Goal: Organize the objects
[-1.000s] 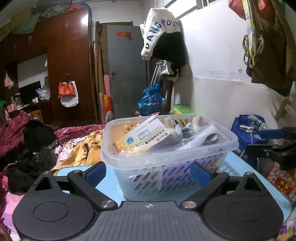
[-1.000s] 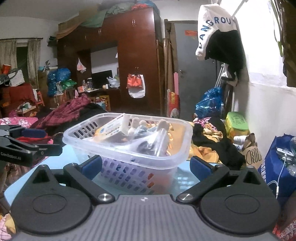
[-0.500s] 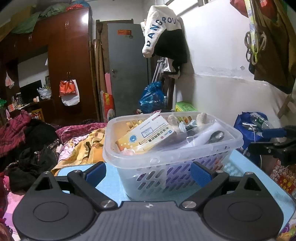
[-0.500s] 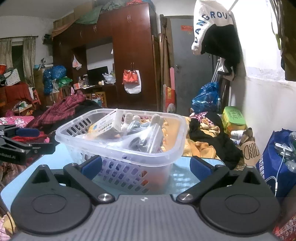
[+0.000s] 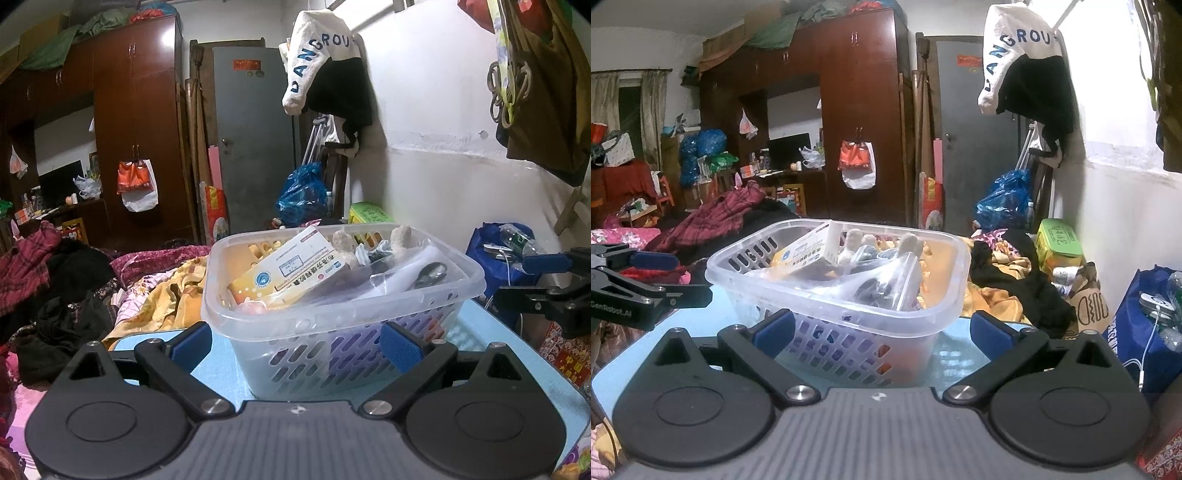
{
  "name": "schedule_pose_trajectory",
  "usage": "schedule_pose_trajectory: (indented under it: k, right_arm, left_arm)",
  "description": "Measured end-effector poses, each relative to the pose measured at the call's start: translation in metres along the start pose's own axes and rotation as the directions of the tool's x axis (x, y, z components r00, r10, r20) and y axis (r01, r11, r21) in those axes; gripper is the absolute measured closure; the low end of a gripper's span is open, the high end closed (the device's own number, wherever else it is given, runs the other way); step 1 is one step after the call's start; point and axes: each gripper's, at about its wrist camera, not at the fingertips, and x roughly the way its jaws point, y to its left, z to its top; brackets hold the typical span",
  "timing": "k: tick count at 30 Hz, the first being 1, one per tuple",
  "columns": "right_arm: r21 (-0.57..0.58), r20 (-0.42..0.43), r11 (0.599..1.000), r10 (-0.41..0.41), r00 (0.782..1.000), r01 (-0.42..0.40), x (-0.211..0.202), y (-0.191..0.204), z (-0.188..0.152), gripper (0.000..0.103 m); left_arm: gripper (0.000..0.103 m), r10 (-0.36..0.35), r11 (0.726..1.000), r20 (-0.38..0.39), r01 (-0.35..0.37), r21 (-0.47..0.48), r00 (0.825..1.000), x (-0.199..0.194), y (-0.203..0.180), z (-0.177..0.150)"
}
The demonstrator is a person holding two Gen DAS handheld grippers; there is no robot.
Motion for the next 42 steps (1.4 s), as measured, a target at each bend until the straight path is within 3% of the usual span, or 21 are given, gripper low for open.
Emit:
schedule_pose_trajectory:
  k: [21,42]
  right_arm:
    - [-0.006,-0.006,1.0,0.013,1.0,-0.013,0.002,0.004,0.0,0.0]
    - [-0.008,-0.005,1.0,0.011,1.0,-0.011,0.002,0.005,0.0,0.0]
  left_arm:
    - [0.004,-0.029,0.999,-0.01,0.029,-0.013,1.0,0.014,0.001,-0.001]
    - [0.004,-0.015,1.0,0.01,0.015,-0.008,1.0,0.021,-0.006,0.002]
